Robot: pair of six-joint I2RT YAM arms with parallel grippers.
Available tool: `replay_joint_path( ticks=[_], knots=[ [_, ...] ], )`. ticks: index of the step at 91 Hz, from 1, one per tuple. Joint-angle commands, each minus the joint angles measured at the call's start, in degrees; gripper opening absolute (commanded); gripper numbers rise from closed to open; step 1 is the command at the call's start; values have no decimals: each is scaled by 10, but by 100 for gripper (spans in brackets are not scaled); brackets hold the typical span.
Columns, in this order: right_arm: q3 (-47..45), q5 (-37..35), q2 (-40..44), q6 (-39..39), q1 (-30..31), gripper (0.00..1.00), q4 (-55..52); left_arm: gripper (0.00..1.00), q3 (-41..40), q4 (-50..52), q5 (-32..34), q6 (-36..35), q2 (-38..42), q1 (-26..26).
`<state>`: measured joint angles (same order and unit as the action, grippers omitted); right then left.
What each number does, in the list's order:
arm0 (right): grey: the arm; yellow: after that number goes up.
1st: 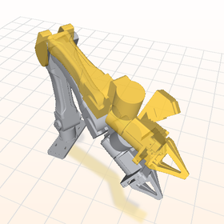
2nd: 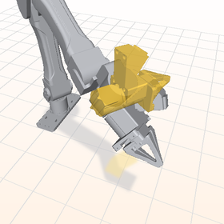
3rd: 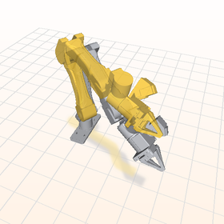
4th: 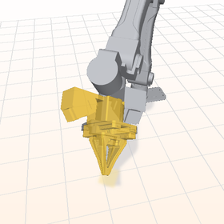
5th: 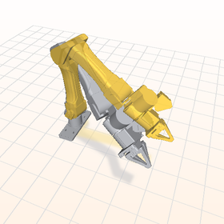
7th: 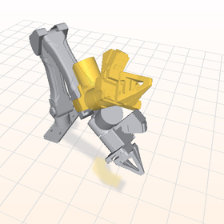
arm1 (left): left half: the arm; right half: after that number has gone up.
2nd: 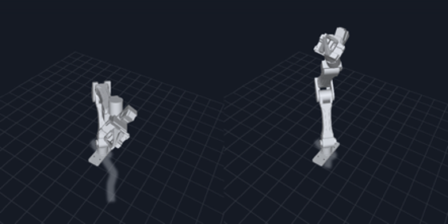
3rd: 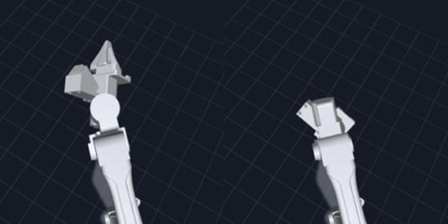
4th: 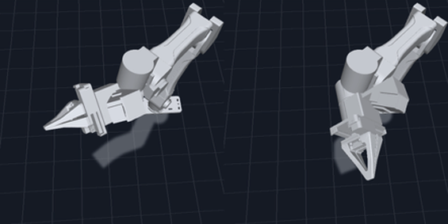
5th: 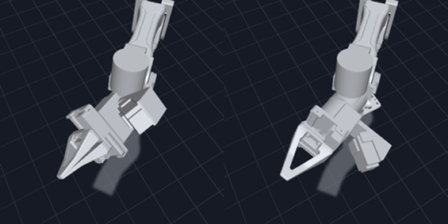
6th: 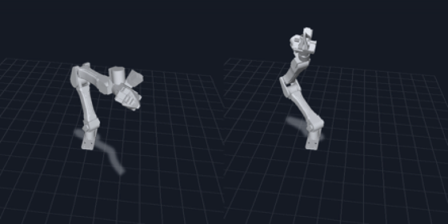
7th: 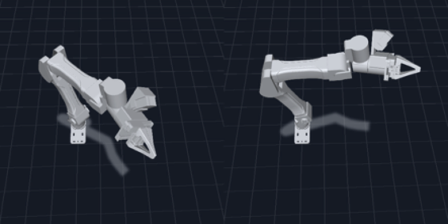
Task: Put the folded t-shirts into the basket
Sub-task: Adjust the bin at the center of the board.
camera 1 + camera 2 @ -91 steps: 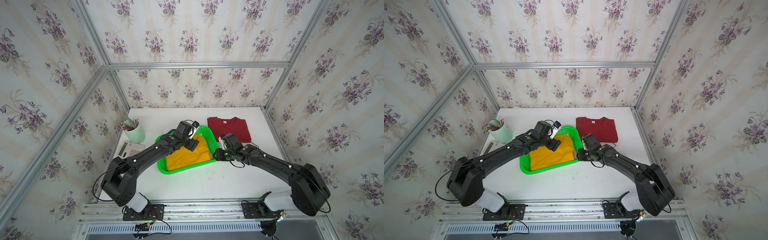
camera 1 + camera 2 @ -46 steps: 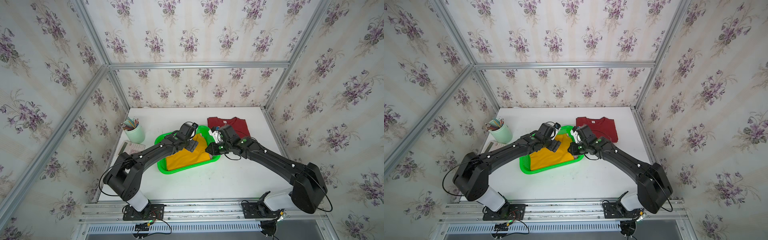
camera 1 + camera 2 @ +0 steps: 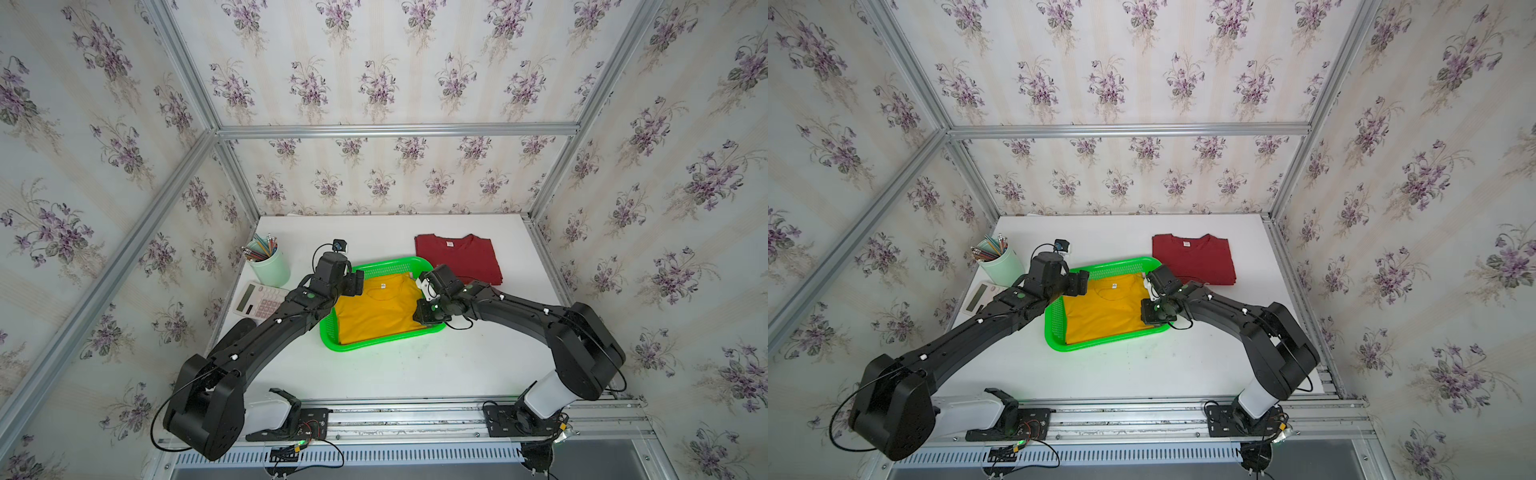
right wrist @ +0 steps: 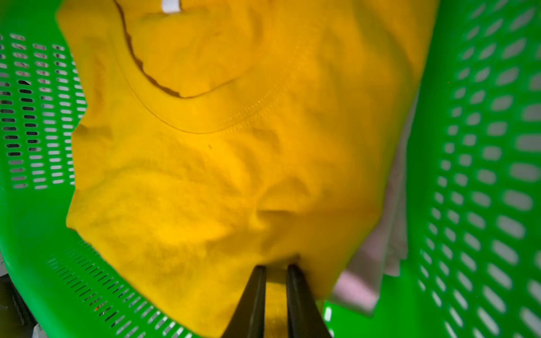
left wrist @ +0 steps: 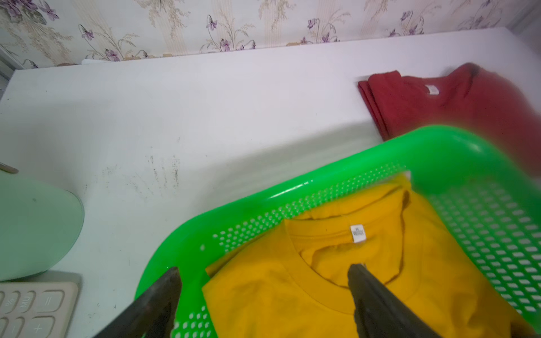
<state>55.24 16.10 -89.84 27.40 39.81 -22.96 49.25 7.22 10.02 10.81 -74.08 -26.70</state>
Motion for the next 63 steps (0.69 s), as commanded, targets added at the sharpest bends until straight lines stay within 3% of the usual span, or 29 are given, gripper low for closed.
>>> replay_joint_path(
  ticks=[1,23,48,55,63],
  knots=[
    [22,4,32,1,8,18,-24,90,6,-28,9,23,-3,1],
    [109,-39,5,3,12,16,-23,90,5,-32,4,45,-15,1],
    [-9,-38,-6,35,12,7,12,89,4,-19,11,41,-2,0],
    [9,-49,1,32,12,7,-7,89,-4,-28,0,37,-2,-1],
    [68,-90,16,22,12,13,-30,88,5,-47,-39,-19,-12,-15]
  ],
)
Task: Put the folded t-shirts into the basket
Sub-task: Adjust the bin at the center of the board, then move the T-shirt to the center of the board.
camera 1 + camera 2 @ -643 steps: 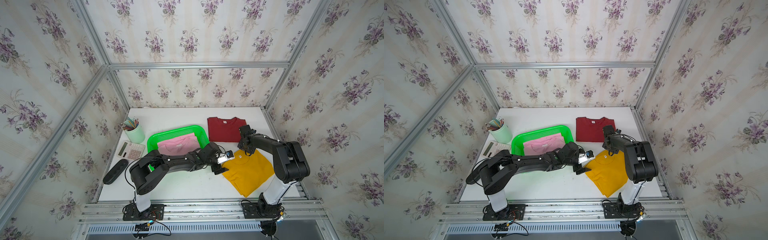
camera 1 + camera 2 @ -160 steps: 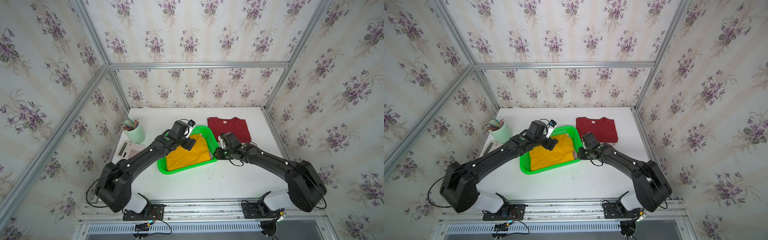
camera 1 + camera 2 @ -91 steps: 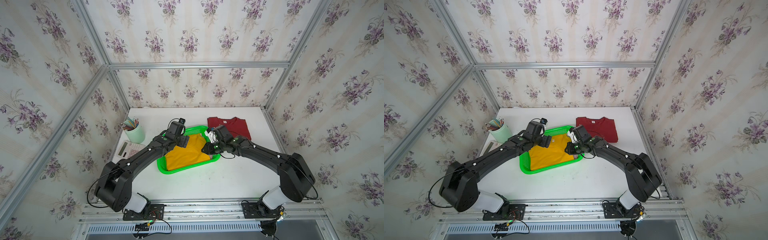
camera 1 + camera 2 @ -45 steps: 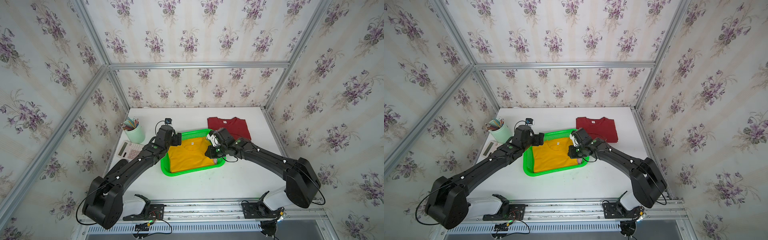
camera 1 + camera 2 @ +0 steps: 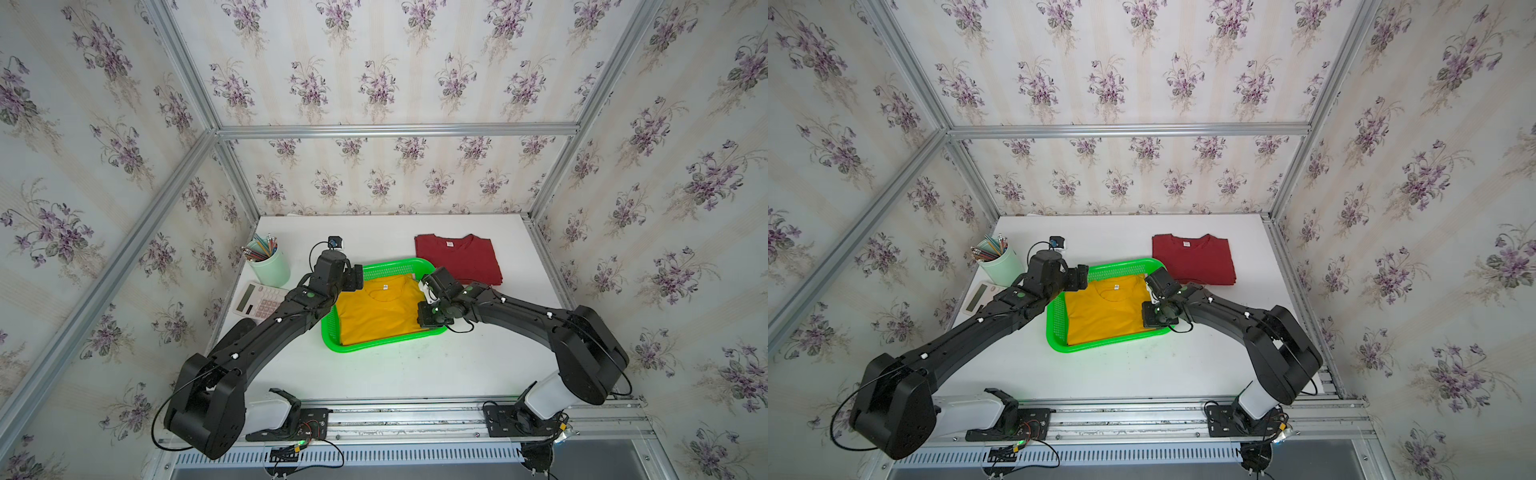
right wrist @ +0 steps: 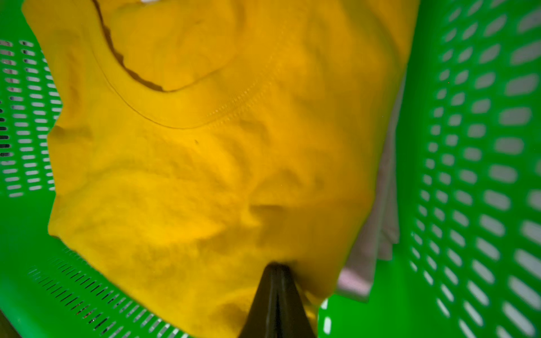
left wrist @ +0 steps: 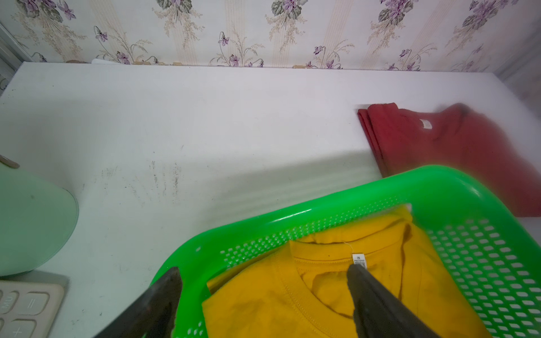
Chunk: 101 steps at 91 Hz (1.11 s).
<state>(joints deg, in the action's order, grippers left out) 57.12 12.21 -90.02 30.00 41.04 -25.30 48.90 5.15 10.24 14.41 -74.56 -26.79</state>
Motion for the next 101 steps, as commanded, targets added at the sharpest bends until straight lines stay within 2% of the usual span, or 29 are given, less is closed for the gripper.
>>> replay_joint_path(
  ticks=[1,12,20,34,40,47,55,72,87,101],
  knots=[
    [57,-60,19,-4,-1,14,-10,88,13,-24,-41,-63,-9,-20],
    [131,-179,41,-16,-27,24,-22,88,68,15,-20,-146,-36,-82],
    [151,-221,41,-30,-76,25,-4,88,83,26,-26,-155,-45,-100],
    [135,-182,-1,-19,-185,25,94,86,74,-12,-52,-124,-54,-107],
    [126,-136,-30,9,-215,24,145,84,81,-27,-22,-135,-61,-133],
    [104,-102,-68,36,-233,23,220,85,86,-55,20,-187,-91,-178],
    [96,-84,-116,52,-244,20,258,85,88,-92,27,-236,-106,-217],
    [28,-89,-166,76,-263,20,260,86,103,-120,16,-248,-135,-243],
    [-118,-86,-110,110,-286,17,249,86,127,-143,-7,-241,-147,-255],
    [-237,-112,29,128,-288,19,195,86,166,-145,42,-230,-175,-263]
  ],
)
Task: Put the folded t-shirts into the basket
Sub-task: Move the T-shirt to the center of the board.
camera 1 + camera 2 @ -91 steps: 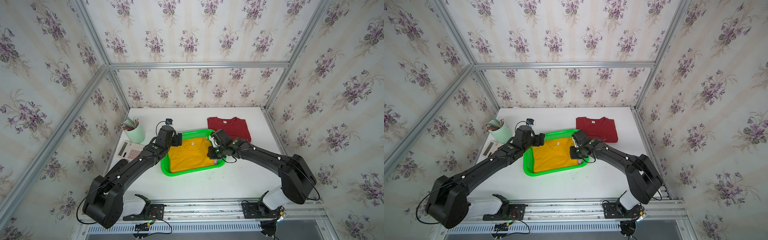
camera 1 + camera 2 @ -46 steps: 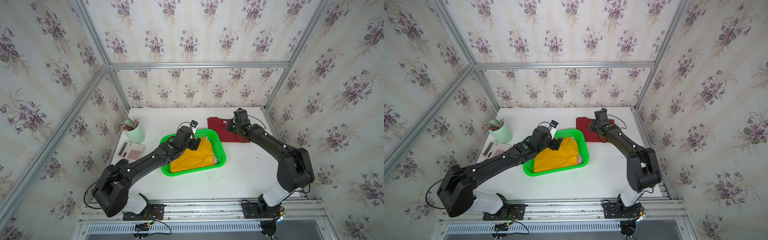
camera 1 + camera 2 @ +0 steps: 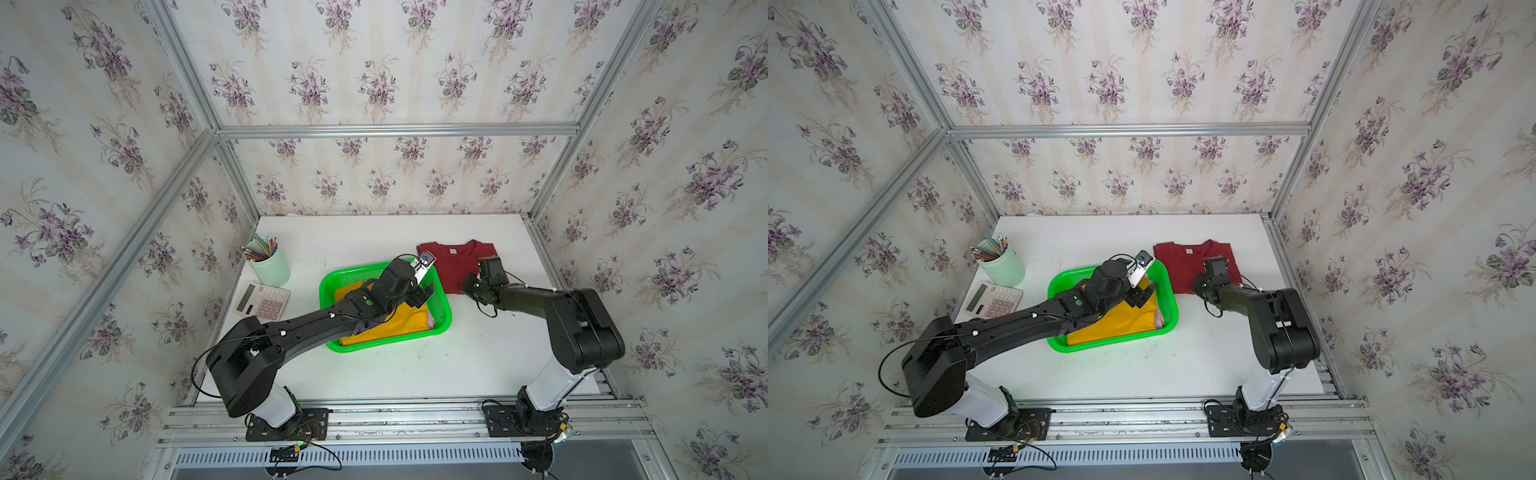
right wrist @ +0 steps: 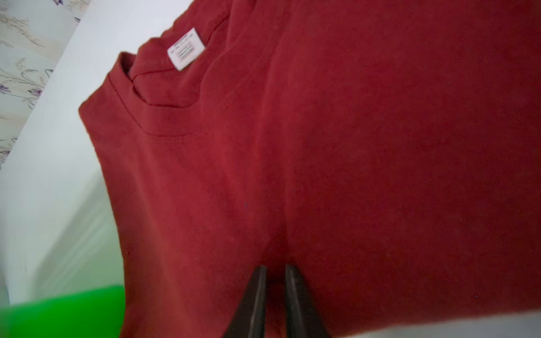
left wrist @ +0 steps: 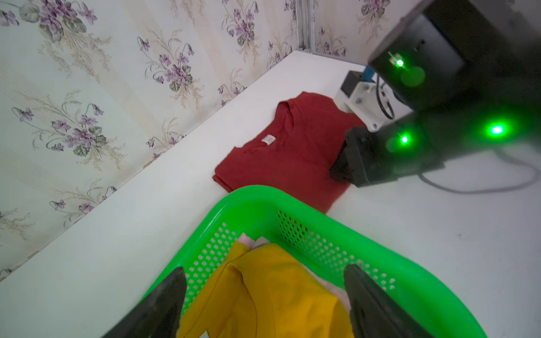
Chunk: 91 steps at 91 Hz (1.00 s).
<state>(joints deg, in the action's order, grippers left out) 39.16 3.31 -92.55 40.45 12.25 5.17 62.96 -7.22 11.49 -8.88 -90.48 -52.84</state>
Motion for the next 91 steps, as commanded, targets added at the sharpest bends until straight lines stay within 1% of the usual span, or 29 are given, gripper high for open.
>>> replay_joint_path(
  ticks=[1,10,18,26,32,39,47,57,65,71,79,86,91],
  knots=[
    [-63,-25,66,25,0,20,-115,86,29,-20,31,1,-17,-2],
    [-103,-41,152,45,0,23,-182,86,37,-25,44,-2,-28,-2],
    [-122,-55,223,64,0,24,-227,87,32,-44,36,-2,-28,-2],
    [-110,-84,276,71,0,25,-260,87,35,-49,22,-1,-33,-2],
    [-82,-103,294,71,0,25,-269,87,42,-46,16,3,-39,-2],
    [-44,-102,283,60,0,25,-247,87,44,-47,11,6,-44,-2],
    [-17,-50,242,55,0,25,-177,87,45,-52,9,14,-48,-2],
    [-11,26,169,83,0,23,-78,87,43,-48,9,18,-49,-2],
    [-17,64,115,98,1,22,-25,87,40,-48,15,18,-48,-2],
    [-35,63,90,104,1,22,-8,87,39,-45,19,17,-47,-2],
    [-69,47,79,103,2,22,-14,87,39,-47,23,16,-49,-2],
    [-94,26,88,101,13,22,-45,87,41,-52,25,10,-53,-1],
    [-118,20,106,107,22,23,-58,87,45,-55,27,-10,-59,0]
  ],
)
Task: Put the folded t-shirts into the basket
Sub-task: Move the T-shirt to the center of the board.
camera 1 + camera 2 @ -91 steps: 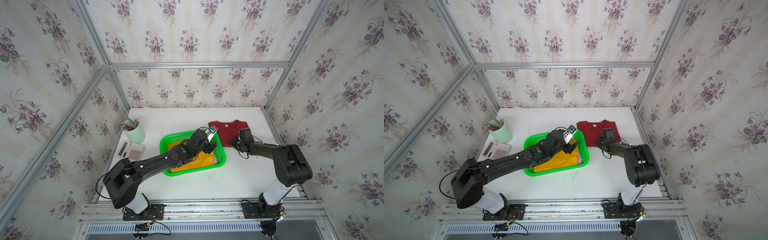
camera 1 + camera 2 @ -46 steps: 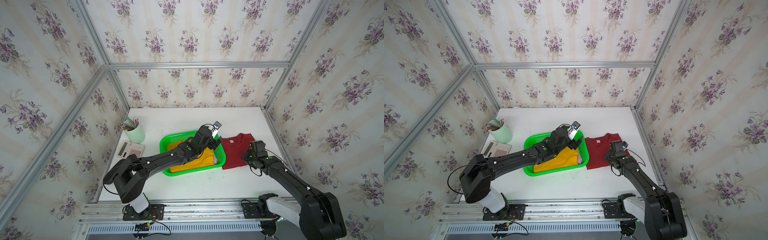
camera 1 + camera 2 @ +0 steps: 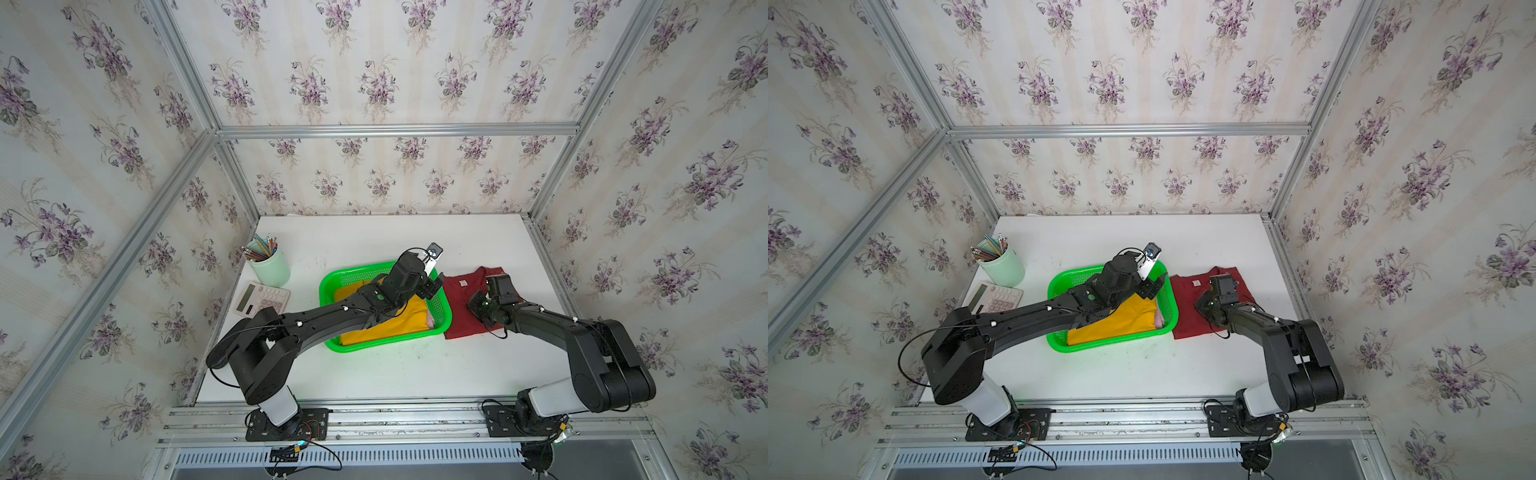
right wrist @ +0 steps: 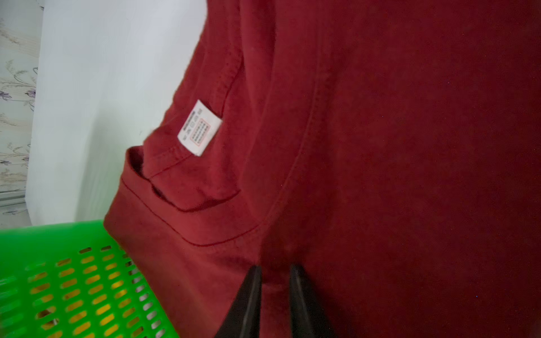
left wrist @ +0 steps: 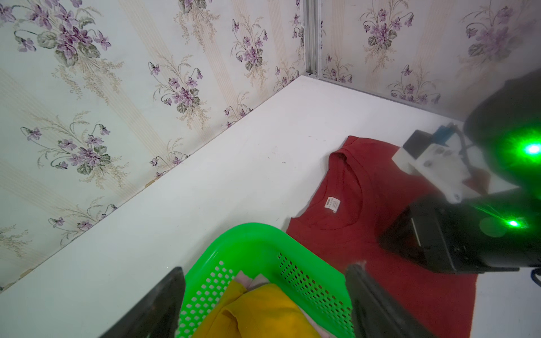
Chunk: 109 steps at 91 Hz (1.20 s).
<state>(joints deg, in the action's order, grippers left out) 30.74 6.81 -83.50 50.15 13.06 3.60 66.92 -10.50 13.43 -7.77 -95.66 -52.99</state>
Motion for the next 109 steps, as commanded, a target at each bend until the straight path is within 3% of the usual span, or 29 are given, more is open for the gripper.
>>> replay_joint_path(
  ticks=[1,15,26,43,55,74,91,105,109],
  knots=[
    [-40,-15,20,12,16,23,-46,87,7,-22,10,-28,-9,2],
    [-89,-46,105,50,19,22,-139,88,38,-12,93,-155,-31,6],
    [-100,-63,176,58,19,21,-214,89,48,-36,124,-191,-52,12],
    [-55,-97,247,46,19,22,-312,90,71,-18,67,-138,-65,36],
    [3,-132,236,12,19,22,-300,89,80,7,4,-65,-64,60],
    [49,-27,117,8,28,19,-154,94,120,110,-67,64,-62,99],
    [-5,21,40,74,31,17,-116,96,82,89,-47,88,-43,108],
    [-85,29,66,74,30,17,-113,96,42,38,-79,110,-25,118],
    [-100,26,83,71,30,17,-122,87,35,26,-94,109,-22,121]
  ],
)
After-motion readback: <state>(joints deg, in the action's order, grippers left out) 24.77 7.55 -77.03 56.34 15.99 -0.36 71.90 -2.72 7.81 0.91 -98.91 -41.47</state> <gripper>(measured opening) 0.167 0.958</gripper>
